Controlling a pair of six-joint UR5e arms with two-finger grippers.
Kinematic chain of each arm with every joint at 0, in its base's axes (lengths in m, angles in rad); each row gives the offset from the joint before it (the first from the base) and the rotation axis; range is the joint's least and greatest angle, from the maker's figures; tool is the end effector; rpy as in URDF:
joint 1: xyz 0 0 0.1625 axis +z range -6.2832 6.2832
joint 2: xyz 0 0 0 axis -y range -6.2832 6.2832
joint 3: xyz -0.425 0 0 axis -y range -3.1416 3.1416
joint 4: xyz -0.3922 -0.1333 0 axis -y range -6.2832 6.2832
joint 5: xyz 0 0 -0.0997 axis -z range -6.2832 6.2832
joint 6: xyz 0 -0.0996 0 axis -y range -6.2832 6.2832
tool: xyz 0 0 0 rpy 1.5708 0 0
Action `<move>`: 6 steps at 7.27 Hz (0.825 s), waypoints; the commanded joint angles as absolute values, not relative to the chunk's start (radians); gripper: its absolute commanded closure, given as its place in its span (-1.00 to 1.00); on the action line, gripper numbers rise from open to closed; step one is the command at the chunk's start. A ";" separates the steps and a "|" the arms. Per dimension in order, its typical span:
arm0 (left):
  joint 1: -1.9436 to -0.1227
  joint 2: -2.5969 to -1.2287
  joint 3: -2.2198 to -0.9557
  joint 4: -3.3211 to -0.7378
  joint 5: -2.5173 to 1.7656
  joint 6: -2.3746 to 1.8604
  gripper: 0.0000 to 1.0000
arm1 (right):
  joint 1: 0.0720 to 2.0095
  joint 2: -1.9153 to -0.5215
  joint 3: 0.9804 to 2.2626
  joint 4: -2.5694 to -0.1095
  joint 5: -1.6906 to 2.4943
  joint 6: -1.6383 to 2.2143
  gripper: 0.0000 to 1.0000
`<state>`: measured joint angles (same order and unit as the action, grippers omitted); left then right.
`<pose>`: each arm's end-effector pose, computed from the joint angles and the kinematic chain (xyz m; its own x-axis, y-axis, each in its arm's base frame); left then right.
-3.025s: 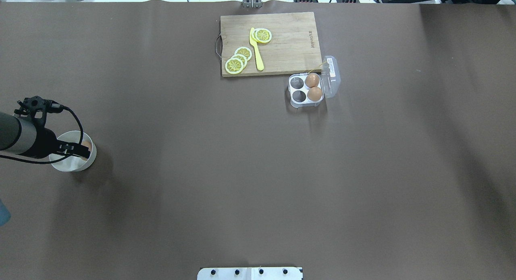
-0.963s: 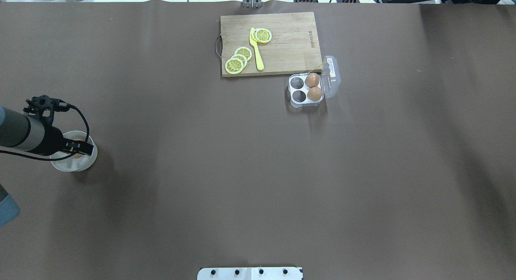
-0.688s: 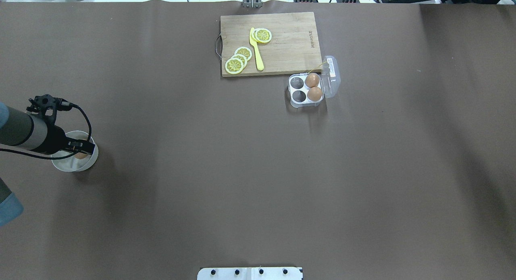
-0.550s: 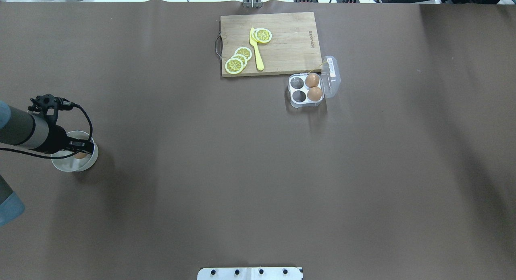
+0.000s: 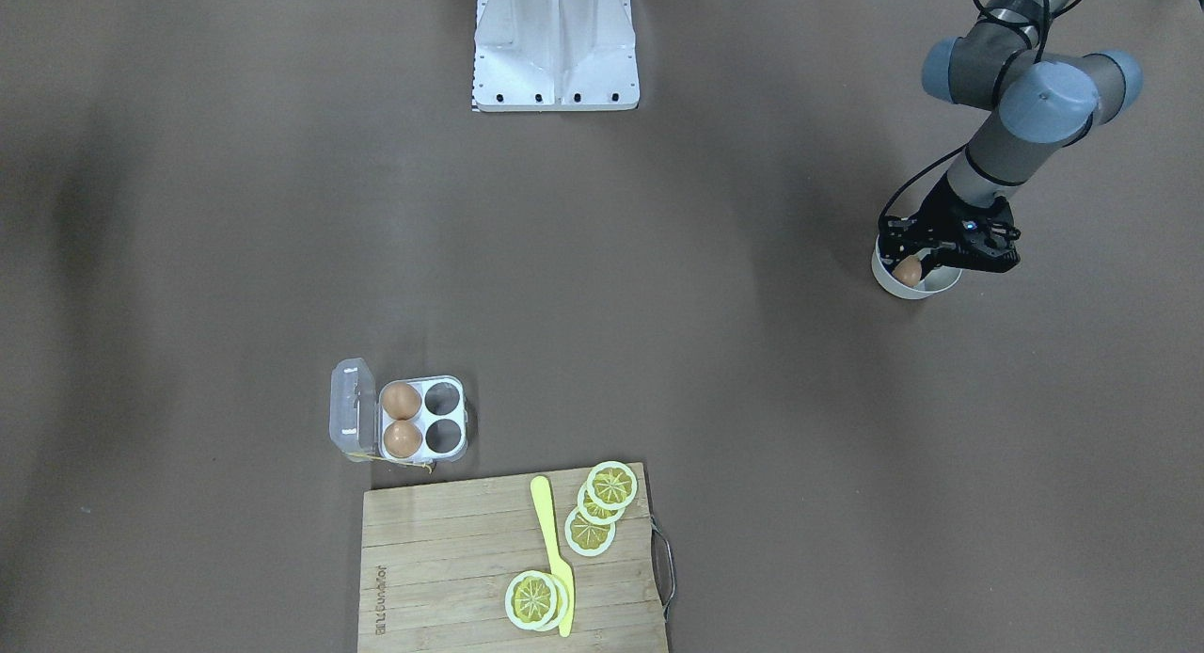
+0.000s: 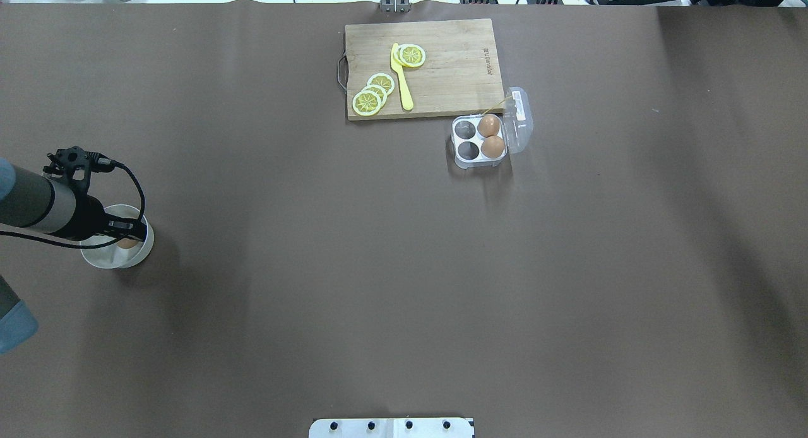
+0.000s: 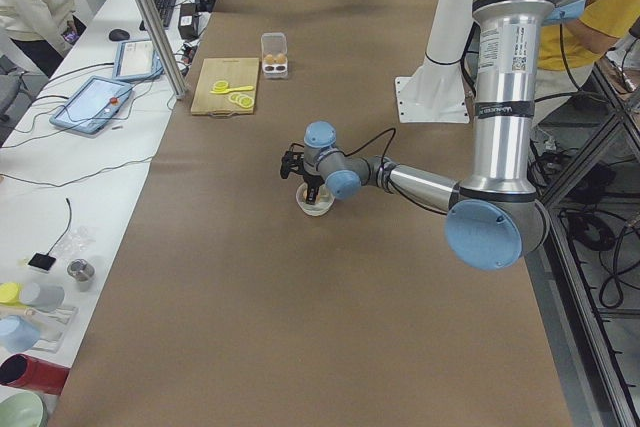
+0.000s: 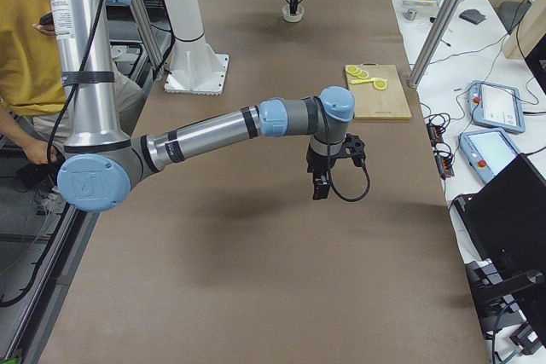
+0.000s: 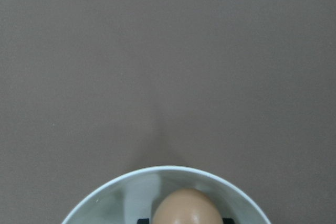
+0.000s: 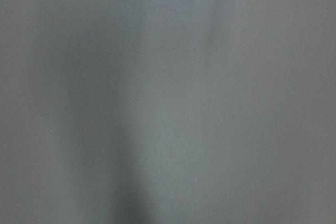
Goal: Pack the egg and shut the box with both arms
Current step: 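Lift the egg with the left gripper and carry it toward the egg box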
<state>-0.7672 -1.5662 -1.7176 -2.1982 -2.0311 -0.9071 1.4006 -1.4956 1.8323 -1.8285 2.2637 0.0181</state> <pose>0.3125 -0.4250 0.5266 0.6533 0.1368 -0.7447 -0.0039 0.9841 0.1774 -0.0173 -0.5120 0.5253 0.7527 -0.1622 0.6381 0.1552 0.9856 0.0674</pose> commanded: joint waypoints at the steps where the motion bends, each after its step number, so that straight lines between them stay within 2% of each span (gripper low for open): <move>1: -0.772 -1.552 -1.771 -2.191 -2.042 -0.907 0.18 | 1.401 -1.496 1.833 -1.829 2.267 0.018 -1.00; 5: -0.833 -1.584 -1.845 -2.151 -2.100 -0.905 0.18 | 1.401 -1.497 1.835 -1.829 2.269 0.018 -1.00; 6: -0.854 -1.671 -1.850 -2.060 -2.100 -0.905 0.19 | 1.402 -1.497 1.835 -1.829 2.269 0.018 -1.00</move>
